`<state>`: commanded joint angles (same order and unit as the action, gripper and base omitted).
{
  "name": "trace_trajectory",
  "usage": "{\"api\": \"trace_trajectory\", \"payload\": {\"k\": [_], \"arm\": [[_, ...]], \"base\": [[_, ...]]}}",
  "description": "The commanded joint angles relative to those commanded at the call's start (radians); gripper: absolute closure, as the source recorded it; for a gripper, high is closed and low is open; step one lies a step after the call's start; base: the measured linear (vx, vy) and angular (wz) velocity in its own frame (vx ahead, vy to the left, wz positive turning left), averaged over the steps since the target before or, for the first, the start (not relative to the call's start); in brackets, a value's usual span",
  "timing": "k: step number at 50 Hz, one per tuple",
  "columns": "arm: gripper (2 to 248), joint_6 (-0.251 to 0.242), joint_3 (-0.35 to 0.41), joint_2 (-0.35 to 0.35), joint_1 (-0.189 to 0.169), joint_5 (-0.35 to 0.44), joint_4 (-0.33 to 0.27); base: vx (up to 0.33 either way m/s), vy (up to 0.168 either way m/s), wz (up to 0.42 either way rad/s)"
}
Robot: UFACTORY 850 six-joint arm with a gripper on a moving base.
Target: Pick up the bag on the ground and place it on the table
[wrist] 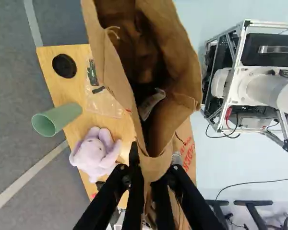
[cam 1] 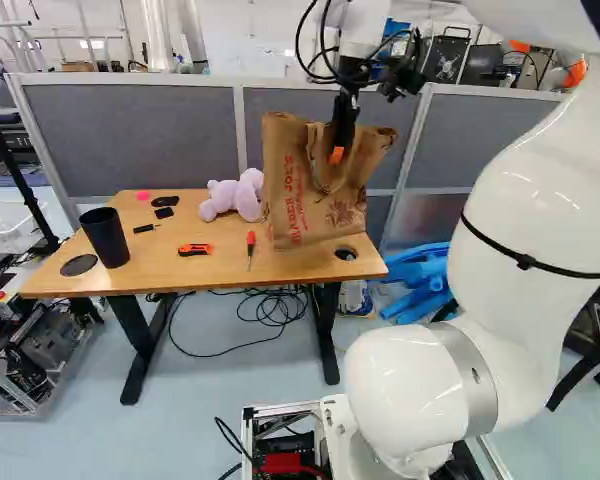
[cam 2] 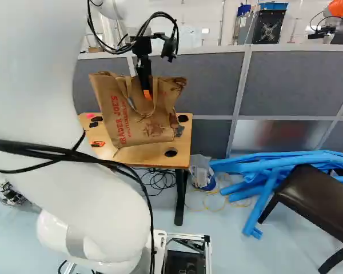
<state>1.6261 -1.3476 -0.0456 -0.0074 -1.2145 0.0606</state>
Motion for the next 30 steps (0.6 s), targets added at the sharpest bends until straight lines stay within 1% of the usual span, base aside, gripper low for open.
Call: {"api": "trace_trajectory", "payload": {"k": [11, 14, 20, 30], "arm": [[225, 0.116, 0.008, -0.027, 0.000, 0.021, -0.011], [225, 0.136, 0.010, -0.035, 0.000, 0.022, -0.012], [225, 0.152, 0.014, -0.051, 0.000, 0.023, -0.013], [225, 0.157, 0.018, -0.078, 0.000, 0.024, -0.013]], "base": [[0.000, 0.000, 0.000], [0.000, 0.000, 0.000], [0.000, 0.000, 0.000], [0.000, 0.000, 0.000]]}}
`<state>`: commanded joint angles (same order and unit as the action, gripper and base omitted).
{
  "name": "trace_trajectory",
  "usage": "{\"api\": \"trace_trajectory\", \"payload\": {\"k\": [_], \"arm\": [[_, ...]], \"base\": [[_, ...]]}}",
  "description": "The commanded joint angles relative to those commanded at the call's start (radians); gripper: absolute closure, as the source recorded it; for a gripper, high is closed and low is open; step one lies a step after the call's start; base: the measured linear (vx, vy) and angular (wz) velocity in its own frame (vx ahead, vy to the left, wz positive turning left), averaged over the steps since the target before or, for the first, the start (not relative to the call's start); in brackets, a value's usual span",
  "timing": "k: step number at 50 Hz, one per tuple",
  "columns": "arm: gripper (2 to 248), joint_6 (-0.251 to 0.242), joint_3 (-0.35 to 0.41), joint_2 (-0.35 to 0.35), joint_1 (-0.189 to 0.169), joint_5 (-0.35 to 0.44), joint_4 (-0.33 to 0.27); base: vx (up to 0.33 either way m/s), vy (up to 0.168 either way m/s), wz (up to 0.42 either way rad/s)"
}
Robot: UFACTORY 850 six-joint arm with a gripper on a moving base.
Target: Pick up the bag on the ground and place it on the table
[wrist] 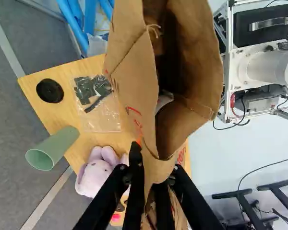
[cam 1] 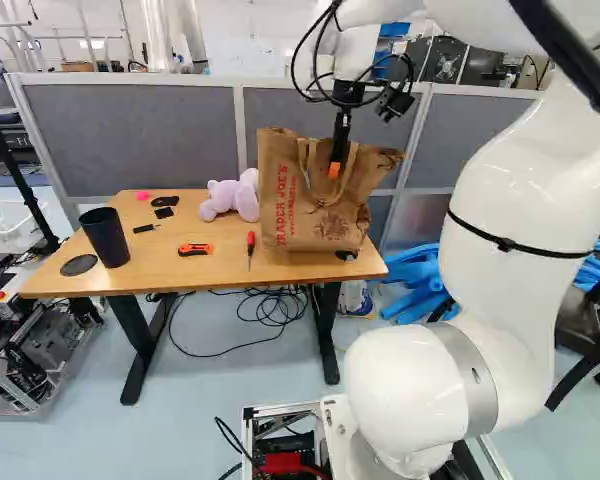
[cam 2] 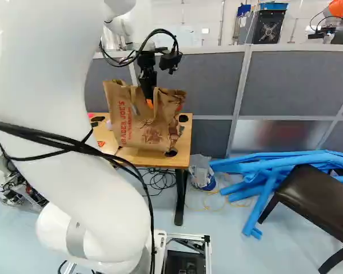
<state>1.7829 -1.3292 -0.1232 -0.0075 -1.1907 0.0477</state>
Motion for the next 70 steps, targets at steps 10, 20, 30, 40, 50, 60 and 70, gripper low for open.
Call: {"api": "trace_trajectory", "payload": {"k": [10, 20, 30, 40, 50, 60, 70], "arm": [[225, 0.000, 0.004, -0.028, 0.000, 0.000, 0.000], [225, 0.000, 0.008, -0.056, -0.004, 0.000, 0.000], [225, 0.000, 0.016, -0.063, -0.031, 0.000, 0.000], [225, 0.000, 0.017, -0.064, -0.042, 0.000, 0.000], [225, 0.000, 0.017, -0.064, -0.043, 0.000, 0.000], [216, 0.000, 0.017, -0.064, -0.043, 0.000, 0.000], [151, 0.000, 0.017, -0.064, -0.043, 0.000, 0.000]], "base": [[0.000, 0.000, 0.000], [0.000, 0.000, 0.000], [0.000, 0.000, 0.000], [0.000, 0.000, 0.000], [0.000, 0.000, 0.000], [0.000, 0.000, 0.000], [0.000, 0.000, 0.000]]}}
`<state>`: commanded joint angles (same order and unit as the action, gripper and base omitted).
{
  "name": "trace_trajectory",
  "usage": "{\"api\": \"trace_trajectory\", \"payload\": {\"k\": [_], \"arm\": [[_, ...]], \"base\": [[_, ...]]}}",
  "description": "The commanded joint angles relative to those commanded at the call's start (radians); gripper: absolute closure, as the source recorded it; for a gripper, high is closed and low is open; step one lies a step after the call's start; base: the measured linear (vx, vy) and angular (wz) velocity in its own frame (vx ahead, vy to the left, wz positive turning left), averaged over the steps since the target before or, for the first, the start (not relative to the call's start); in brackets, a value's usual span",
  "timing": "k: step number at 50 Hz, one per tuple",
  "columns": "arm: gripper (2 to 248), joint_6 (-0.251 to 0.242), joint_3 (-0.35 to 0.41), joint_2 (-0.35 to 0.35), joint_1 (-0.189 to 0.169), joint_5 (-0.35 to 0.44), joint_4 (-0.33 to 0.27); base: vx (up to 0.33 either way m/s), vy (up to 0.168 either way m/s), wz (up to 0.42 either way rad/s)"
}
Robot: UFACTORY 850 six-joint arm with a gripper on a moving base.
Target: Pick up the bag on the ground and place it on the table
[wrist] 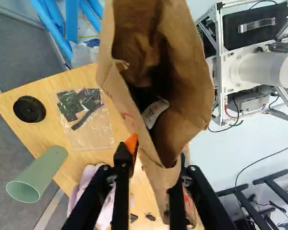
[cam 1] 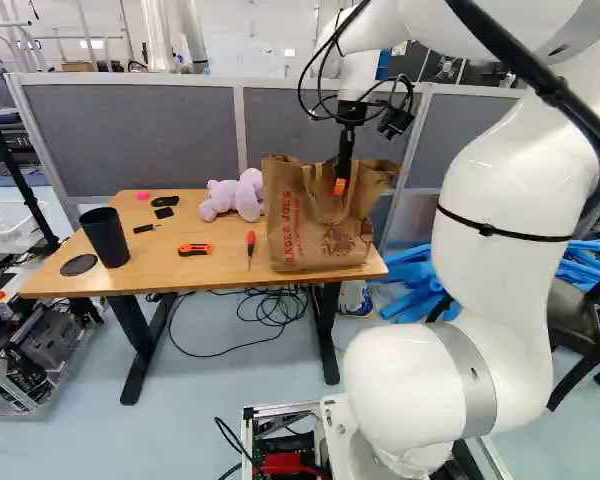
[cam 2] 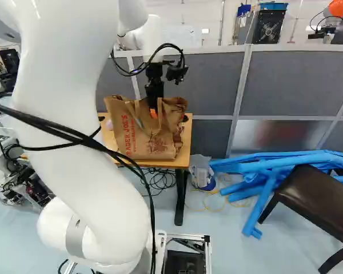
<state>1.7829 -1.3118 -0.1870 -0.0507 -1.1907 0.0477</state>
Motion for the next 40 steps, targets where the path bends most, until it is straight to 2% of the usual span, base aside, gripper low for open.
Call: {"api": "trace_trajectory", "payload": {"k": [5, 6, 10, 11, 15, 16, 20, 21, 40], "arm": [[151, 0.000, 0.000, 0.000, 0.000, 0.000, 0.000], [118, 0.000, 0.000, 0.000, 0.000, 0.000, 0.000], [118, 0.000, 0.000, 0.000, 0.000, 0.000, 0.000], [82, 0.000, 0.000, 0.000, 0.000, 0.000, 0.000], [82, 0.000, 0.000, 0.000, 0.000, 0.000, 0.000], [46, 0.000, 0.000, 0.000, 0.000, 0.000, 0.000], [46, 0.000, 0.000, 0.000, 0.000, 0.000, 0.000], [9, 0.000, 0.000, 0.000, 0.000, 0.000, 0.000], [3, 0.000, 0.001, 0.021, 0.000, 0.000, 0.000]], "base": [[0.000, 0.000, 0.000], [0.000, 0.000, 0.000], [0.000, 0.000, 0.000], [0.000, 0.000, 0.000], [0.000, 0.000, 0.000], [0.000, 0.000, 0.000], [0.000, 0.000, 0.000], [0.000, 0.000, 0.000], [0.000, 0.000, 0.000]]}}
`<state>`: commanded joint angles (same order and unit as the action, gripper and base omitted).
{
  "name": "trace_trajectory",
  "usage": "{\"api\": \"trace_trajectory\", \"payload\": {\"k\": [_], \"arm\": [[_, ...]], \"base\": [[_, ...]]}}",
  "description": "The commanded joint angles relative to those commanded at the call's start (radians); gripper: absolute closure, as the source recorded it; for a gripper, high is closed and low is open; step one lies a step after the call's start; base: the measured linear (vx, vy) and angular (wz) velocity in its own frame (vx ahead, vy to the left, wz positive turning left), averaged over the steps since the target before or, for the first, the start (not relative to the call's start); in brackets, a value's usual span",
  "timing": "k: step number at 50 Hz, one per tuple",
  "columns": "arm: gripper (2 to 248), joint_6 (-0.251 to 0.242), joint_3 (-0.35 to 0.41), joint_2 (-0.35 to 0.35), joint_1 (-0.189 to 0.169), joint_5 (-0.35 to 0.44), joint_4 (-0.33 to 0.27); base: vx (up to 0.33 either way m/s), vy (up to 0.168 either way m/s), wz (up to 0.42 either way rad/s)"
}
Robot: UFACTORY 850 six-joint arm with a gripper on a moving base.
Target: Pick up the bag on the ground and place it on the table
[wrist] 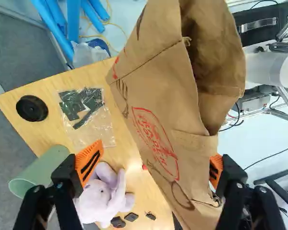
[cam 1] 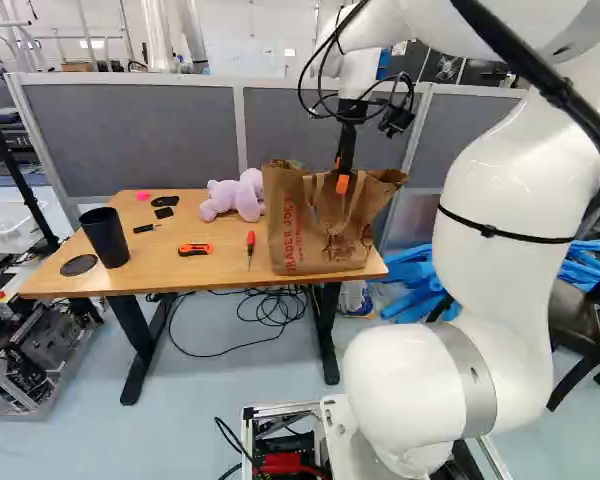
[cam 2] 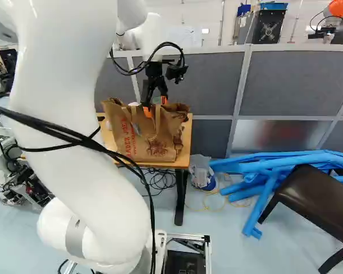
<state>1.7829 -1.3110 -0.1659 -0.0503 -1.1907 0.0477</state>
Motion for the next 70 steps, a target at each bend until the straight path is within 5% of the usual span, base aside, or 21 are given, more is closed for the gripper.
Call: {"api": "trace_trajectory", "payload": {"k": [28, 70], "arm": [[3, 0.000, 0.055, 0.140, 0.032, -0.021, 0.000], [3, 0.000, 0.024, 0.253, 0.034, -0.051, 0.000]], "base": [[0.000, 0.000, 0.000], [0.000, 0.000, 0.000]]}}
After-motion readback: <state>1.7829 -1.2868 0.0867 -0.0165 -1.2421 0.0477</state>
